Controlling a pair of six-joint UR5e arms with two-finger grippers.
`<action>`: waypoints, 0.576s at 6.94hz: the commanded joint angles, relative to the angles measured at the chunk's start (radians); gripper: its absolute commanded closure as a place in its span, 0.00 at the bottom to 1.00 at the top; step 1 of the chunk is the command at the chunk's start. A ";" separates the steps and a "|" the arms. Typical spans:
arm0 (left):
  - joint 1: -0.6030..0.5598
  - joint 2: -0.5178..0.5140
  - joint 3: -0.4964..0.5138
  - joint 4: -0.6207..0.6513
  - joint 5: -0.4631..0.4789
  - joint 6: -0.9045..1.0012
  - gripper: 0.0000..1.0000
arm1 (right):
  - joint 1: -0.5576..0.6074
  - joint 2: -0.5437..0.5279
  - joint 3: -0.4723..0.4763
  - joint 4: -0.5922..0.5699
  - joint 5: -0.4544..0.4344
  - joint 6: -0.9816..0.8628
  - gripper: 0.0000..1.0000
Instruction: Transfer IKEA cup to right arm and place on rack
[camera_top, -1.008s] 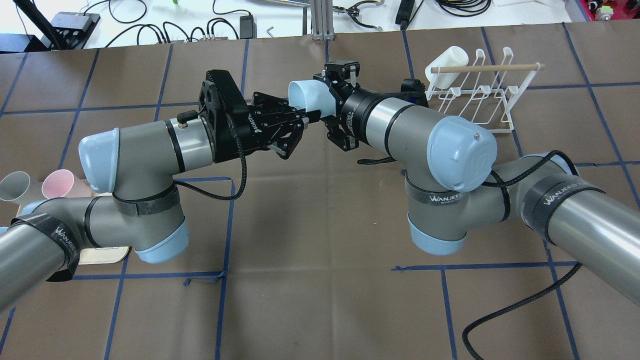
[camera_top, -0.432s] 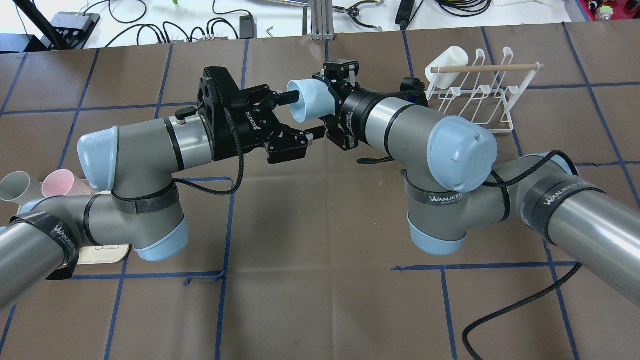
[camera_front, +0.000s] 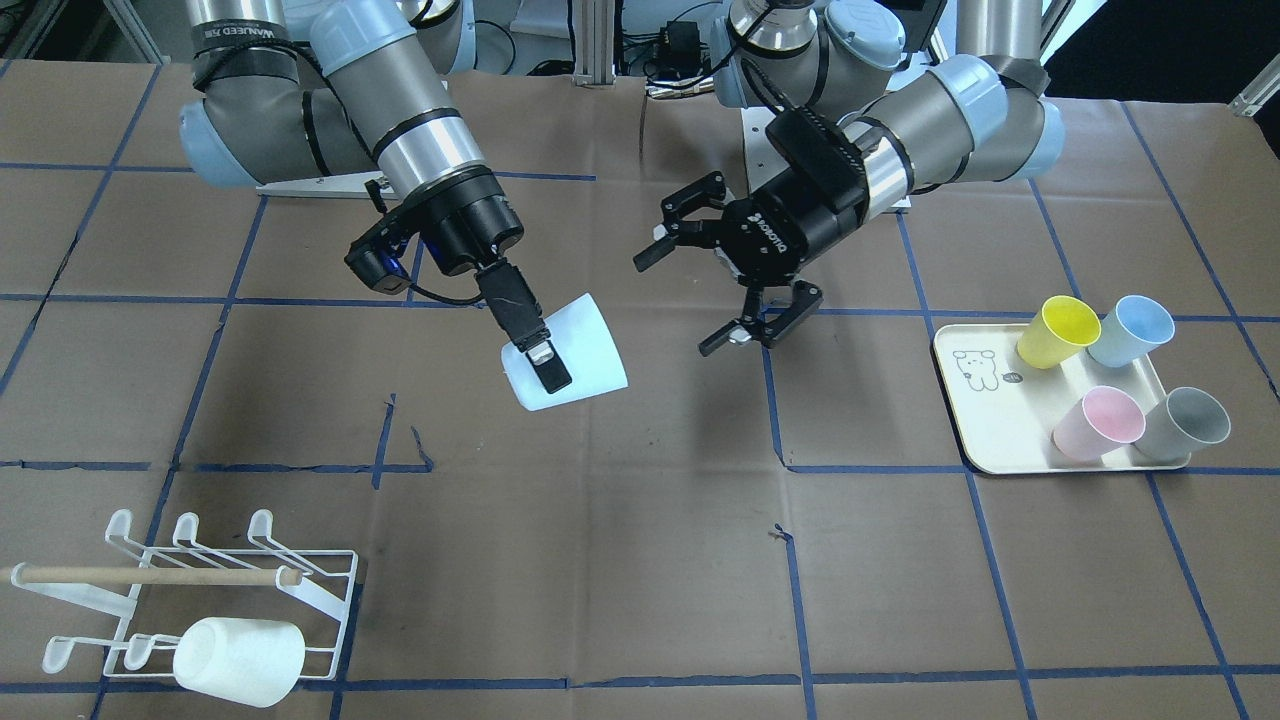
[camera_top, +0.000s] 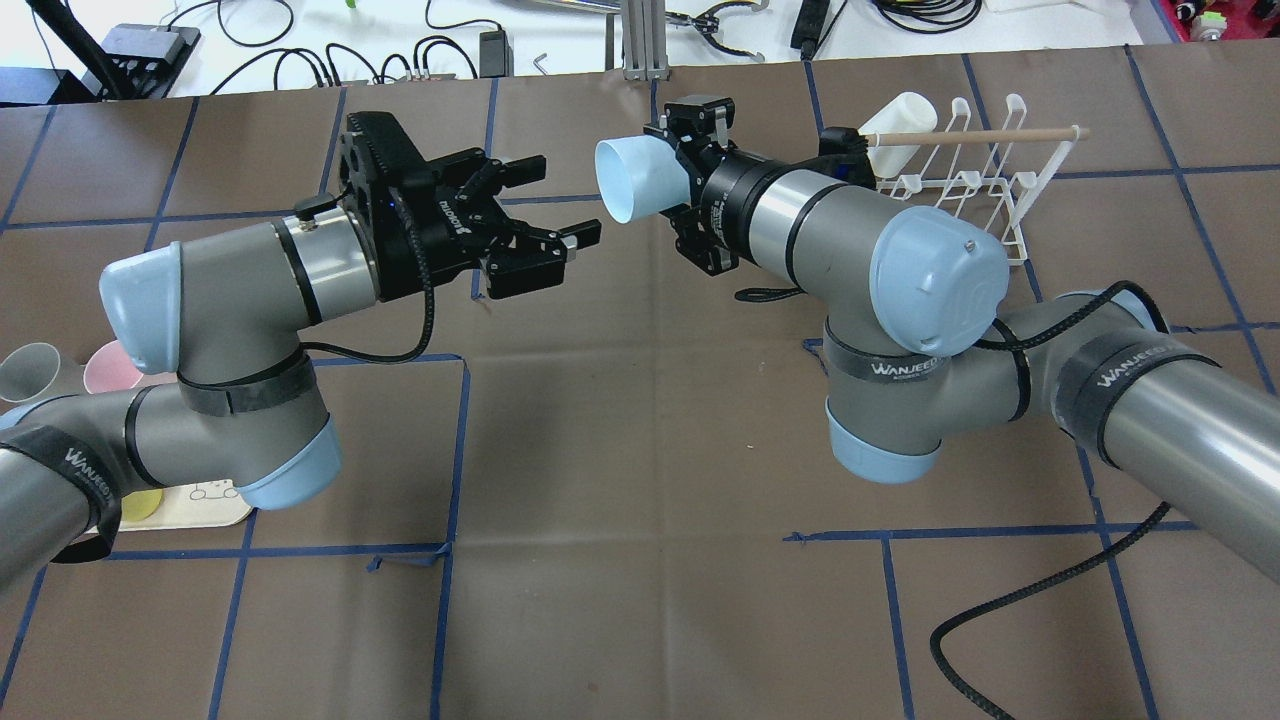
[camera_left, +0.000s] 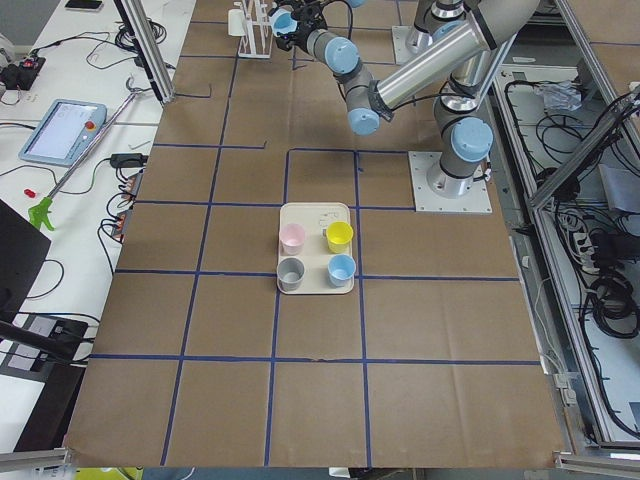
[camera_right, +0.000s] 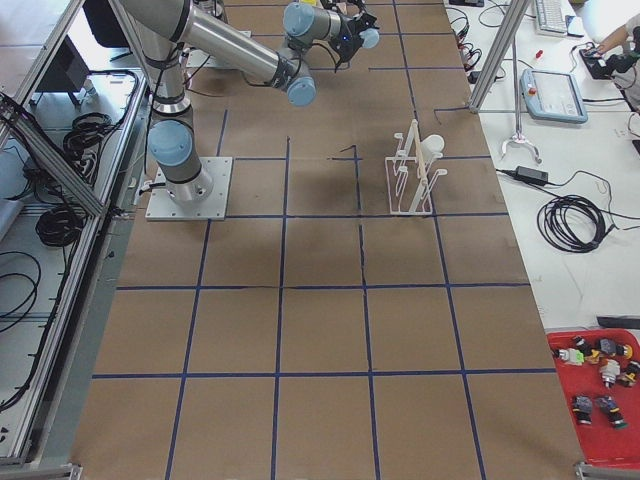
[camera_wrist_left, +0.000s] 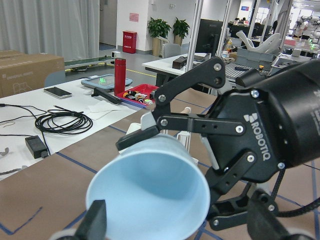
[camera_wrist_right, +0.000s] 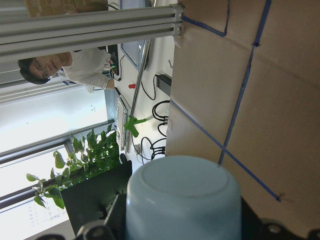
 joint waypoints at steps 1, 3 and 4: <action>0.094 0.066 0.010 -0.133 0.033 -0.004 0.01 | -0.115 0.018 -0.033 -0.020 0.002 -0.210 0.90; 0.087 0.140 0.109 -0.403 0.429 -0.112 0.01 | -0.209 0.064 -0.066 -0.082 -0.012 -0.402 0.90; 0.082 0.138 0.217 -0.614 0.576 -0.175 0.01 | -0.244 0.087 -0.075 -0.093 -0.049 -0.502 0.90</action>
